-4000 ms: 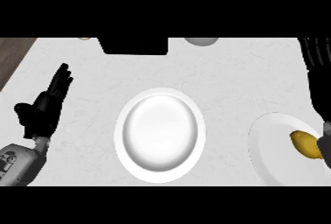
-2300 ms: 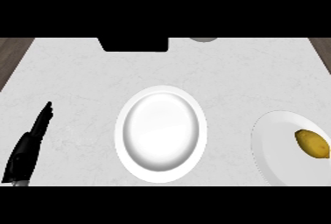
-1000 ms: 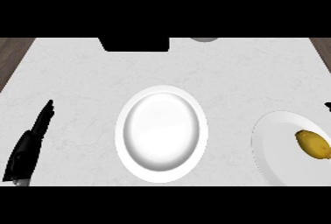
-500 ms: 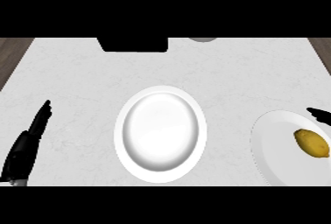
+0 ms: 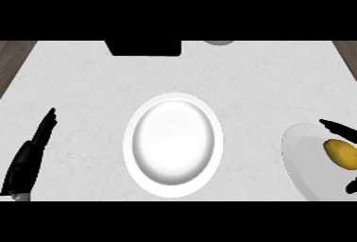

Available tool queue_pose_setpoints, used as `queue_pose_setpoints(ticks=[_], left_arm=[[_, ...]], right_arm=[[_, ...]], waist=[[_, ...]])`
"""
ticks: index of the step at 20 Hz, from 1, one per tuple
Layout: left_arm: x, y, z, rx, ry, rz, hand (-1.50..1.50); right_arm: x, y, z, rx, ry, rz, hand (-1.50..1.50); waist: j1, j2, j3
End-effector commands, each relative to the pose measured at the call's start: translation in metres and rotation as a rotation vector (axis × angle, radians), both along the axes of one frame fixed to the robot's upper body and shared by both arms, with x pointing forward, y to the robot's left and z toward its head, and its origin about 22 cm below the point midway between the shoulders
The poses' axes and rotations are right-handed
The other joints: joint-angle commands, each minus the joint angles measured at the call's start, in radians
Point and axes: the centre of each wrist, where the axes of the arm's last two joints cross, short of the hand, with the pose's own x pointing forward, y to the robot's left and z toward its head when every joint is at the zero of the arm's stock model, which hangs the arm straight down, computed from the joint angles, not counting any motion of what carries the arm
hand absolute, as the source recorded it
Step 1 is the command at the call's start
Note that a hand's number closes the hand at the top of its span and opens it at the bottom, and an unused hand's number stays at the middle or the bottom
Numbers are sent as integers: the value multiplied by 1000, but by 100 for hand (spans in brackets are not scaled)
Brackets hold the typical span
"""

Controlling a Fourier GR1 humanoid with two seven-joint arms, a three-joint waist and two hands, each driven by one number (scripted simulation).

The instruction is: Pick the lemon from the plate and place it in the plate

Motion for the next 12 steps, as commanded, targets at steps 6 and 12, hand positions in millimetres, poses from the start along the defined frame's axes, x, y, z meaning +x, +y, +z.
queue_pose_setpoints(ticks=[6,12], left_arm=[[8,-5,-3,-4,-9,9,0],[-12,-10,0,3,-14,11,0]], right_arm=[[4,6,-13,108,-52,24,150],[-1,2,-24,88,-106,14,150]], waist=[[-2,0,0],[-1,-1,0]])
